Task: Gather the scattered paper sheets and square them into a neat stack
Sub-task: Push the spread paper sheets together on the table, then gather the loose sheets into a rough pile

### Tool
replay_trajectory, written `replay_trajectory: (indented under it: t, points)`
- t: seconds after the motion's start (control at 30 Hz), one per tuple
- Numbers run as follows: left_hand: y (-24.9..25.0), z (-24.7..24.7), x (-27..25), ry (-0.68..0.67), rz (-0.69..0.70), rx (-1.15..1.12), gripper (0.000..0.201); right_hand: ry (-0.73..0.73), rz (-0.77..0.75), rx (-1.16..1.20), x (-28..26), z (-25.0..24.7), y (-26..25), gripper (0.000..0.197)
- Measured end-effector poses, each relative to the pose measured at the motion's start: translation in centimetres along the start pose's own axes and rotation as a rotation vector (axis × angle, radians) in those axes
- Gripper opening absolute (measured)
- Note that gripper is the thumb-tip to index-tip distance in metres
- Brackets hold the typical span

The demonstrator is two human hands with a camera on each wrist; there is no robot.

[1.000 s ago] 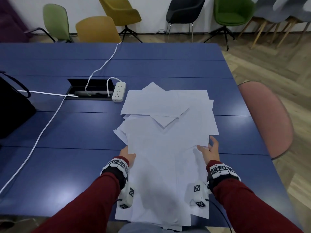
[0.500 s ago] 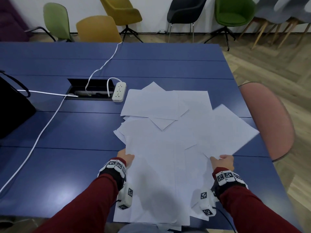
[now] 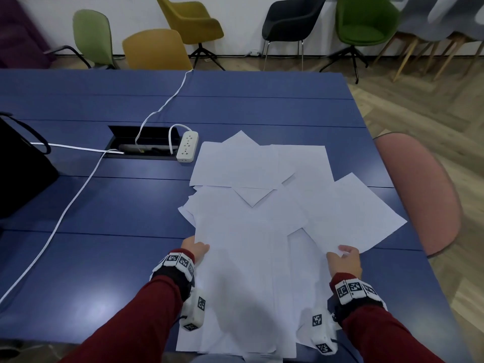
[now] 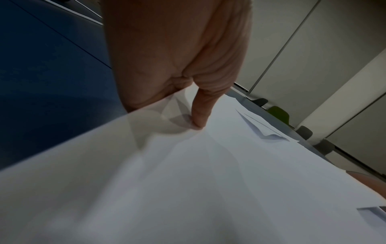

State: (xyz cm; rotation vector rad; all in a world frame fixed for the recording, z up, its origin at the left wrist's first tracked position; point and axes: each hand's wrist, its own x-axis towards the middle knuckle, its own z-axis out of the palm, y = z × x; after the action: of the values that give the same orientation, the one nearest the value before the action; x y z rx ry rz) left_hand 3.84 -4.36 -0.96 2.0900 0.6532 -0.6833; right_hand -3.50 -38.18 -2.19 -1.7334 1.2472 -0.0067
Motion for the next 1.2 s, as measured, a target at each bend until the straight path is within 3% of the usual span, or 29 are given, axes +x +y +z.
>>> replay_trajectory:
  t: [0.27, 0.47, 0.53, 0.67, 0.83, 0.93, 1.03, 1.1, 1.2]
  points:
    - [-0.4, 0.0, 0.8, -0.009, -0.01, -0.087, 0.014, -0.006, -0.013, -0.024, 0.5, -0.2, -0.3, 0.02]
    - [-0.4, 0.2, -0.2, -0.058, 0.02, -0.106, 0.033, -0.063, -0.088, -0.153, 0.5, 0.5, -1.2, 0.017]
    - [-0.4, 0.0, -0.1, -0.073, 0.009, -0.05, 0.038, -0.126, -0.143, -0.248, 0.6, 0.7, -1.9, 0.008]
    - [-0.1, -0.2, -0.1, -0.086, 0.001, 0.0, 0.041, -0.198, -0.269, -0.426, 0.4, 0.9, -3.8, 0.01]
    - [0.0, -0.1, -0.2, -0.07, -0.003, 0.035, 0.043, 0.043, -0.477, -0.495, 0.0, 0.4, -6.7, 0.016]
    - [0.7, 0.0, -0.5, -0.071, 0.01, 0.085, 0.04, 0.116, -0.606, -0.309, -0.9, 0.2, -9.4, 0.012]
    - [0.9, 0.3, -0.5, -0.066, 0.027, 0.11, 0.037, 0.101, -0.512, 0.107, -2.0, 0.7, -11.9, 0.009]
    - [0.7, 0.5, -0.5, -0.07, 0.031, 0.096, 0.038, -0.018, -0.368, 0.427, -2.9, 1.2, -12.6, 0.019]
    - [0.7, 0.4, 0.1, -0.071, 0.016, 0.054, 0.036, -0.33, -0.212, 0.781, -4.6, 1.7, -12.5, 0.031]
